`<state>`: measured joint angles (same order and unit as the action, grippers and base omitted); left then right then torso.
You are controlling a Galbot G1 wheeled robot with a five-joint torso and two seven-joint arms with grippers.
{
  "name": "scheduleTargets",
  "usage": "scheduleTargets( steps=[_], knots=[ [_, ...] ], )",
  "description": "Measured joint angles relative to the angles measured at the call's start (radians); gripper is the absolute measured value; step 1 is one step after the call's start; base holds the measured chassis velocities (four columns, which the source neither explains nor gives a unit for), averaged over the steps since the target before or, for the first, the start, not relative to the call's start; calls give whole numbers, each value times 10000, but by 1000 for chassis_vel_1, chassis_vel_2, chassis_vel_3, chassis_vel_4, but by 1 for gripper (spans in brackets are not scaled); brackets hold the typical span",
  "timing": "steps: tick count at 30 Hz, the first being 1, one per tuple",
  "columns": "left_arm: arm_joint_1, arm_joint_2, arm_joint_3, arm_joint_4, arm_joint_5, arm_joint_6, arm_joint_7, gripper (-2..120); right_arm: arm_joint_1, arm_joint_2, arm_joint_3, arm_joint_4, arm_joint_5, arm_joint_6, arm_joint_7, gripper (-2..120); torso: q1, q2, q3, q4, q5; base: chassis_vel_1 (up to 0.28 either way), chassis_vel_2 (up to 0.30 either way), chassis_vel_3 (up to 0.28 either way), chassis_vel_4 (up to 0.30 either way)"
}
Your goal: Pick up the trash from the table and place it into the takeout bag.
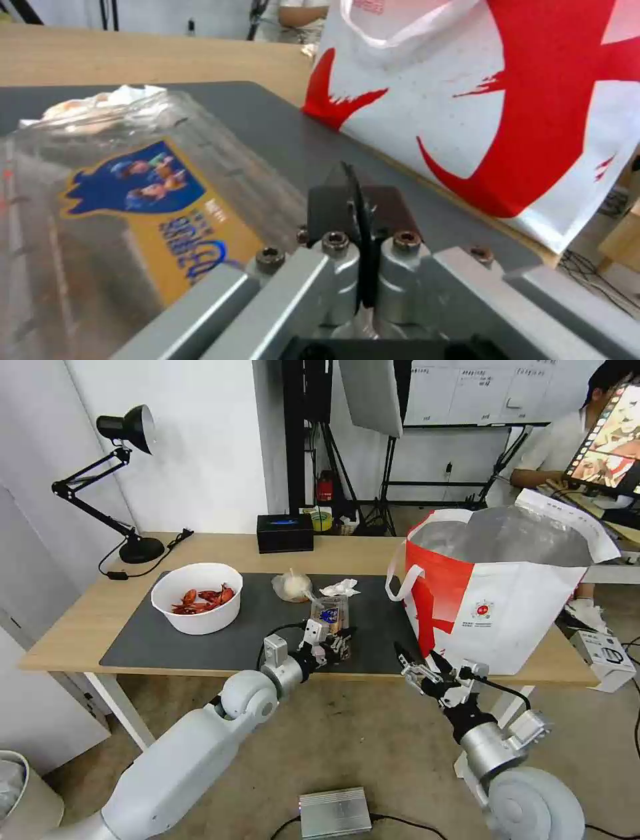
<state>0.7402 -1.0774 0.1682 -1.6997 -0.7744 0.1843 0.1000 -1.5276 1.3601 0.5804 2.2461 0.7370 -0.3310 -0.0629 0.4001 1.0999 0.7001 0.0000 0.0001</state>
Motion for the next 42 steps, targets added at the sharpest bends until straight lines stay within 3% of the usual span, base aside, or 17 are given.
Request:
scheduleTargets(
  steps=[6, 20, 29, 42],
  knots=[
    [90, 13, -174, -20, -31, -3, -190, 0, 71, -16, -28, -13, 100, -45, 69, 100, -1, 1, -1, 0, -1, 0, 0, 0, 0],
    [507, 319, -556, -121, 97, -25, -405, 0, 892, -123, -211, -122, 1948, -575, 892, 100, -2, 2, -1, 0, -2, 0, 0, 0, 0],
    [760, 517, -738, -323, 164, -30, -362, 0, 2585, -368, -496, -1168, 4018, -1447, 2233, 100, -1, 2, -1, 0, -1, 0, 0, 0, 0],
    [819, 600, -730, -573, 126, -30, -291, 0, 4551, -67, -1410, -2670, 5173, -2323, 3657, 100, 0, 1, 0, 0, -2, 0, 0, 0, 0]
  ],
)
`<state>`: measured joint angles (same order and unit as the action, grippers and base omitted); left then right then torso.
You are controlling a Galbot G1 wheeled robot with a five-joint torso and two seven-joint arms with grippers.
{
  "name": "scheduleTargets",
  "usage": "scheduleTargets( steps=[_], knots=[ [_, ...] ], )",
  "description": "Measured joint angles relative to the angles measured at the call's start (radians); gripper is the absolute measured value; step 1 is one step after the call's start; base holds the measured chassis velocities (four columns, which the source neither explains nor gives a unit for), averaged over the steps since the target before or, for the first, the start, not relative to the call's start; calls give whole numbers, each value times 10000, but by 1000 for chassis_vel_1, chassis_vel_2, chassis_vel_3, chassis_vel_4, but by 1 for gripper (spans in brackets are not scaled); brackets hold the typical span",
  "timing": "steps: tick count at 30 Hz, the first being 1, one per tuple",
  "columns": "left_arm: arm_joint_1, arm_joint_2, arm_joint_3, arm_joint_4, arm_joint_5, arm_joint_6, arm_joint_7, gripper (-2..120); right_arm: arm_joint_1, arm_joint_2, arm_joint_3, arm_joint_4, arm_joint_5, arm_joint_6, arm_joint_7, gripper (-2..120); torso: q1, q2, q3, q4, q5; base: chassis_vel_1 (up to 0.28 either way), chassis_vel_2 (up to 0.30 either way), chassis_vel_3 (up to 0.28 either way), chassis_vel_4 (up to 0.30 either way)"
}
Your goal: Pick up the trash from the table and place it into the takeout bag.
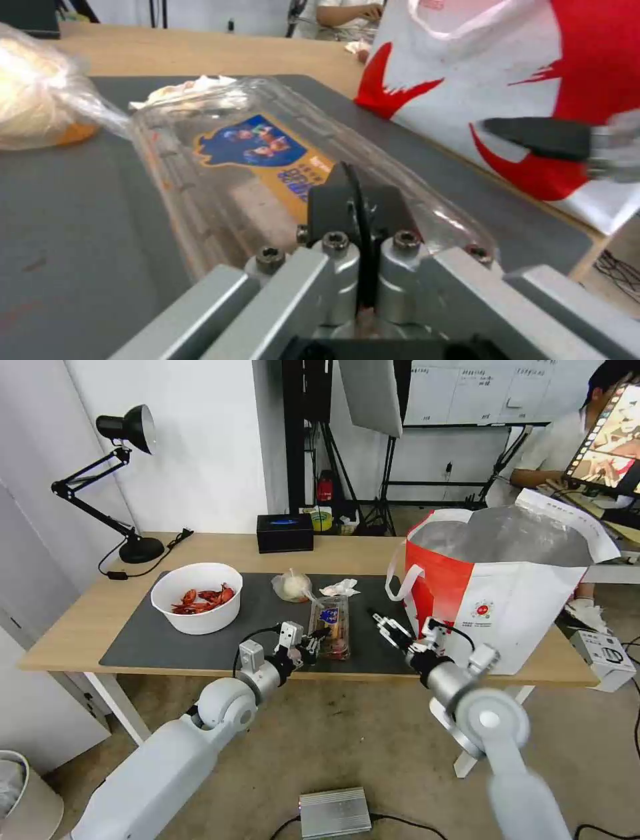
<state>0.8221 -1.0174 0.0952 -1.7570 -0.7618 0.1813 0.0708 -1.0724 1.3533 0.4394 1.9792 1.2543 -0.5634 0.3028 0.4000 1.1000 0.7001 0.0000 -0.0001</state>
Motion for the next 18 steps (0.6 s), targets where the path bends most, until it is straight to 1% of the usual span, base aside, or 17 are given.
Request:
scheduleTargets(
  steps=[5, 18],
  knots=[
    [70, 125, 7, -166, 5, 0, 56, 0, 744, 178, -326, -546, 289, -301, 688, 100, -1, 0, 0, 0, 0, 0, 0, 0, 0],
    [287, 288, -140, -284, -18, 0, 88, 0, 2035, 523, -724, -1838, 1000, -885, 1721, 100, -1, 0, 0, 1, 0, 0, 0, 0, 0]
  ],
)
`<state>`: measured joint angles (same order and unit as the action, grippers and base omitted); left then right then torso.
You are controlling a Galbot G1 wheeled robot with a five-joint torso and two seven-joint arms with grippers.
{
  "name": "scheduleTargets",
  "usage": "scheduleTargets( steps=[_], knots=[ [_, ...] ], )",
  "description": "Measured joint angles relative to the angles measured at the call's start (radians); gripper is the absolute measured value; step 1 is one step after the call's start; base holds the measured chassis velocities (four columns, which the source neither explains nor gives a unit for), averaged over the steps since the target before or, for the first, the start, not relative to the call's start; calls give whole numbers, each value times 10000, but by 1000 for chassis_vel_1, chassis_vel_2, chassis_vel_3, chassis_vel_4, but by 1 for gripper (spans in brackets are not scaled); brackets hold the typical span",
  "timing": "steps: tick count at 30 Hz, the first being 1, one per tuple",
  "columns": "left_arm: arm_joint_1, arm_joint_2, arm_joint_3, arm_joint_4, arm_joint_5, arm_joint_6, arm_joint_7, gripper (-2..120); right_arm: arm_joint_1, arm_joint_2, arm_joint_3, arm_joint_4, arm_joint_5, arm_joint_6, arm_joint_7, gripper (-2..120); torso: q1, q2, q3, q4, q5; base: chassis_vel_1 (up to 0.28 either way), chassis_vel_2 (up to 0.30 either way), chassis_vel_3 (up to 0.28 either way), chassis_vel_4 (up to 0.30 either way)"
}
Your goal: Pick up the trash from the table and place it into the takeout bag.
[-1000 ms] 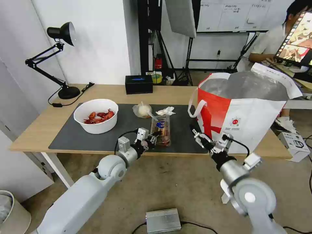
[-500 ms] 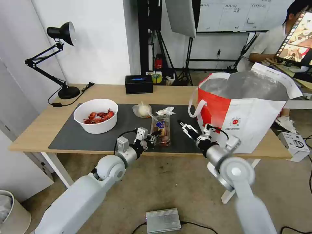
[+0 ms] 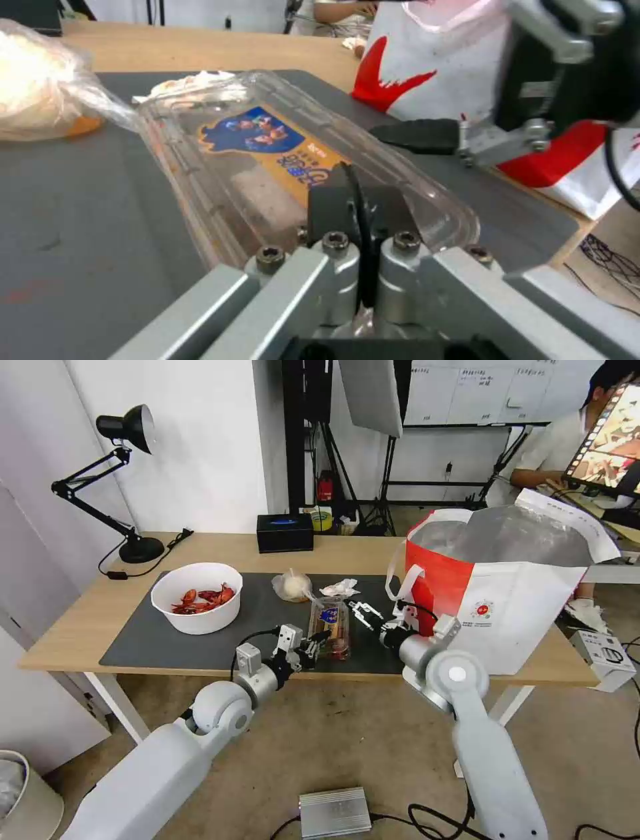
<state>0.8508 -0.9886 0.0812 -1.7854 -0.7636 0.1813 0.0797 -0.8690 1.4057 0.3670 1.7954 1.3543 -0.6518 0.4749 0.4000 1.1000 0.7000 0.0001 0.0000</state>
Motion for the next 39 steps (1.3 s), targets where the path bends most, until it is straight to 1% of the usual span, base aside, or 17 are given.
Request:
scheduleTargets(
  steps=[6, 24, 39],
  knots=[
    [82, -35, -18, -19, 10, -6, 26, 0, 387, 138, -149, -442, 70, -219, 400, 100, 0, 0, 0, -1, 0, 0, 0, 0, 0],
    [148, 2, -23, -201, 28, -29, 31, 0, 1049, 572, -388, -1312, 5, -589, 950, 100, 0, 0, 0, -1, 0, 0, 0, 0, 0],
    [290, -115, -15, -232, 56, -38, 1, 0, 1510, 951, -474, -1960, -61, -699, 1056, 100, 0, 0, 0, -1, 0, 0, 0, 0, 0]
  ],
)
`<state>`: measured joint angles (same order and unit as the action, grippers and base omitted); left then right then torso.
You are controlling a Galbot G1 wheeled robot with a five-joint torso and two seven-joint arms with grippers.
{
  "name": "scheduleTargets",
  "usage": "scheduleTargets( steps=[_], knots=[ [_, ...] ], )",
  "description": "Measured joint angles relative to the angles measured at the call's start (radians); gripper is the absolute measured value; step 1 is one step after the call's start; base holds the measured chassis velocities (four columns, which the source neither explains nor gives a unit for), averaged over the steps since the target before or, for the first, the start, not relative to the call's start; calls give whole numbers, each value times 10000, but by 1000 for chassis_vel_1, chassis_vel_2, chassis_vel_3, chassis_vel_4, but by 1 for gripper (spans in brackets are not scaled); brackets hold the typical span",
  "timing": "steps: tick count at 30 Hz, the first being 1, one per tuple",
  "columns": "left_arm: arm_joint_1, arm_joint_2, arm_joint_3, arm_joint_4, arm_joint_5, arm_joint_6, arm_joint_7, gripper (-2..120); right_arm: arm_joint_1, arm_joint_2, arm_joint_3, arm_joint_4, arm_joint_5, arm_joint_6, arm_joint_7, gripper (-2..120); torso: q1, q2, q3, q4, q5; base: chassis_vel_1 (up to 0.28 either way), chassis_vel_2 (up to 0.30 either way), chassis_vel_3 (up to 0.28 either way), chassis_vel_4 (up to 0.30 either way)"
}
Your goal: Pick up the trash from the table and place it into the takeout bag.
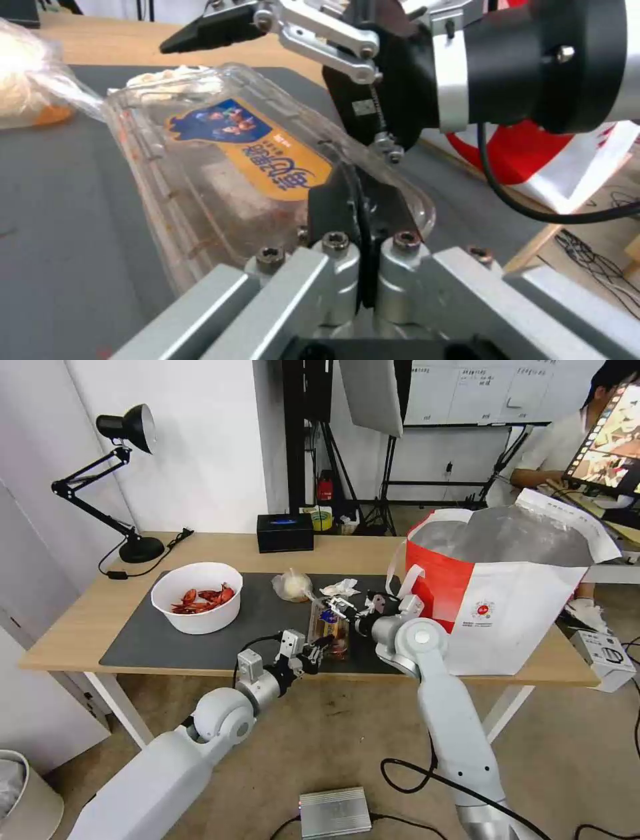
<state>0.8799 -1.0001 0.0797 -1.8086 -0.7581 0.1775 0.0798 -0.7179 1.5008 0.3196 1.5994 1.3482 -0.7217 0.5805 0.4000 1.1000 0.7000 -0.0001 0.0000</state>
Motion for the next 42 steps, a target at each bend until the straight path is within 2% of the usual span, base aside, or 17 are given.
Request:
scheduleTargets(
  steps=[23, 28, 30, 32, 36, 38, 40, 42],
  knots=[
    [143, 9, -60, -122, 28, -31, -3, 0, 173, 279, -103, -348, -250, 15, 152, 99, -2, 2, -3, -1, 0, 0, 0, 0, 0],
    [217, 8, -69, -185, 39, -41, -5, 0, 39, 285, -98, -267, -288, 25, 295, 81, -4, 3, -5, -6, -2, 0, 0, 0, 0],
    [218, 8, -70, -186, 41, -42, -5, 0, 26, 283, -96, -263, -296, 26, 301, 78, -5, 3, -5, -7, -2, 0, 0, 0, 0],
    [220, -6, -70, -185, 47, -47, -5, 0, -52, 255, -73, -247, -344, 28, 318, 65, -4, 3, -3, -7, -1, 0, 0, 0, 0],
    [219, -9, -69, -184, 49, -48, -5, 0, -80, 233, -55, -248, -365, 28, 327, 58, -3, 3, -1, -5, 0, 0, 0, 0, 0],
    [220, -6, -65, -179, 50, -49, -5, 0, -95, 206, -42, -253, -373, 28, 339, 45, -2, 1, 0, -2, 0, 0, 0, 0, 0],
    [218, -3, -64, -178, 50, -50, -5, 0, -98, 197, -41, -255, -376, 28, 348, 43, 0, 0, 1, 0, 0, 0, 0, 0, 0],
    [207, 11, -58, -188, 50, -50, -8, 0, -99, 164, -42, -252, -389, 28, 357, 30, 1, -1, 2, 3, 1, 0, 0, 0, 0]
  ],
)
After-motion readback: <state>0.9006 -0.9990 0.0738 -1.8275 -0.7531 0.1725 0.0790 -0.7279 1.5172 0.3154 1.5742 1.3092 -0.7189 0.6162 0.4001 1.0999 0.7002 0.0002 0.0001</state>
